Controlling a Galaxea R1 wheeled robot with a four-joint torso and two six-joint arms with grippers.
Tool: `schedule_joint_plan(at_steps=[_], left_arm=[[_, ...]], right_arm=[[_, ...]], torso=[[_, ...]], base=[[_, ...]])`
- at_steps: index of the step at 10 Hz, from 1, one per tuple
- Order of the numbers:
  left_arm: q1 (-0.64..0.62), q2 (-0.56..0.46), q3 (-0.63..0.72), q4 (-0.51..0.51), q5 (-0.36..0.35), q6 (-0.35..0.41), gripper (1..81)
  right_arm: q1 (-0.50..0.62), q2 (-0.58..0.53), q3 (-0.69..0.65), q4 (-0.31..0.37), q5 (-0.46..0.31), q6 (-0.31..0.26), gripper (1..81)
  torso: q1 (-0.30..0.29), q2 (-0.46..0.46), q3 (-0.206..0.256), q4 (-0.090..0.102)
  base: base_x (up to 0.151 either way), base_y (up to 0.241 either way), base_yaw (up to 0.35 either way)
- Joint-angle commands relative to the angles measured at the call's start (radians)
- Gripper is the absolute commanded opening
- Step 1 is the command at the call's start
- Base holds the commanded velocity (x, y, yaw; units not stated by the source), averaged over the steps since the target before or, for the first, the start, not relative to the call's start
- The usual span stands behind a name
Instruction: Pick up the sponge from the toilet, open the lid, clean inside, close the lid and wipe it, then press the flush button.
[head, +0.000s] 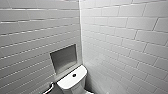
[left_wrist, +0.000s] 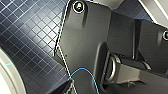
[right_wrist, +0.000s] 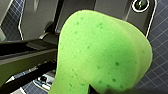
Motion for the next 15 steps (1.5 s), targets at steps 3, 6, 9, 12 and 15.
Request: schedule_joint_plan(at_steps=[3, 6, 9, 12, 15], left_arm=[[-0.049, -0.020, 0.018, -0.011, 0.052, 0.003, 81.1], [-0.126, -0.148, 0.215, -0.015, 0.036, 0.003, 81.1], [-0.245, -0.396, 0.633, -0.014, 0.046, 0.002, 81.1], [-0.394, -0.565, 0.900, -0.044, 0.050, -0.020, 81.1], [-0.544, -0.662, 1.063, -0.100, 0.056, -0.021, 81.1]], right_arm=[[0.017, -0.012, 0.018, 0.010, -0.061, -0.002, 1.0], [0.025, -0.022, 0.052, 0.016, -0.066, -0.001, 1.0], [0.023, -0.023, 0.052, 0.014, -0.060, -0.001, 1.0], [0.020, -0.022, 0.053, 0.014, -0.055, -0.001, 1.0], [0.019, -0.020, 0.058, 0.011, -0.055, -0.001, 1.0]], torso=[[-0.001, 0.000, 0.000, 0.000], [-0.001, 0.000, 0.000, 0.000], [-0.001, 0.000, 0.000, 0.000], [-0.001, 0.000, 0.000, 0.000], [-0.001, 0.000, 0.000, 0.000]], base=[[0.000, 0.000, 0.000], [0.000, 0.000, 0.000], [0.000, 0.000, 0.000], [0.000, 0.000, 0.000], [0.000, 0.000, 0.000]])
